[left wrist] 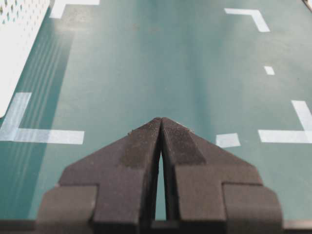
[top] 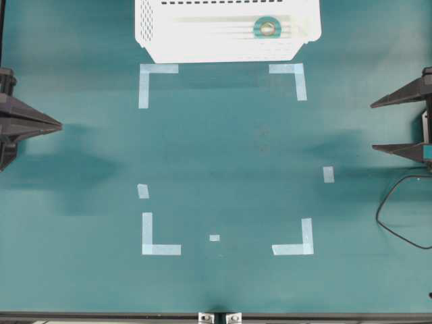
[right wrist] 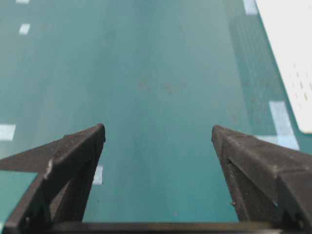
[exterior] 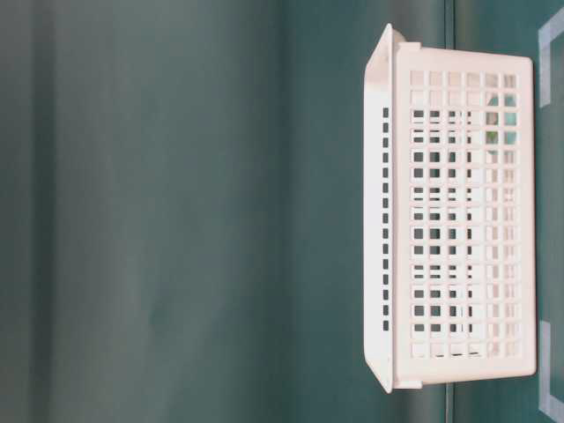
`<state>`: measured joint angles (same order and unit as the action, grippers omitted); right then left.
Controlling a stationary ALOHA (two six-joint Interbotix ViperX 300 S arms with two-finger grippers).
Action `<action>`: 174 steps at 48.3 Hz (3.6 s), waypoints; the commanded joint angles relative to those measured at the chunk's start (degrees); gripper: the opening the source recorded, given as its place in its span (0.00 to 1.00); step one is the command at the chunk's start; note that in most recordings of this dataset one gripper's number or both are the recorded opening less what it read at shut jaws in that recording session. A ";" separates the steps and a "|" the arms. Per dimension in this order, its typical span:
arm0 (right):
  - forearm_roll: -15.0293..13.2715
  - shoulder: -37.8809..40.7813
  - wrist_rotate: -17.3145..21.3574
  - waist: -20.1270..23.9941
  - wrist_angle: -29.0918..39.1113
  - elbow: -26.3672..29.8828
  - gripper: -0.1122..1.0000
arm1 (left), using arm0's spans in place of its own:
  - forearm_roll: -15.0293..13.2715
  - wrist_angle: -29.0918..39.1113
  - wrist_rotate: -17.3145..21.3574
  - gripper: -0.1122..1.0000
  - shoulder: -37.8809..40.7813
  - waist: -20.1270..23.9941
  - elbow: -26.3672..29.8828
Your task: Put the tape into the white basket.
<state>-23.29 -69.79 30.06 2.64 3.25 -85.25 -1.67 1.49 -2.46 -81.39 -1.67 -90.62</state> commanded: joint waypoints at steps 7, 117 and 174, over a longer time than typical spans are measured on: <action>-0.18 0.53 0.09 0.18 -3.69 -1.76 0.95 | 0.09 -0.62 0.00 0.00 0.53 -0.09 0.79; -5.98 0.09 -0.09 -0.09 -11.51 -6.06 0.95 | 0.00 -0.62 0.18 0.00 0.53 -0.09 0.79; -5.98 0.09 -0.09 -0.18 -11.51 -6.06 0.95 | 0.09 -0.62 0.18 0.00 0.53 -0.09 0.79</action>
<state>-28.39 -70.05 30.06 2.64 -7.73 -90.53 -1.67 1.41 -2.37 -81.39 -1.67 -90.62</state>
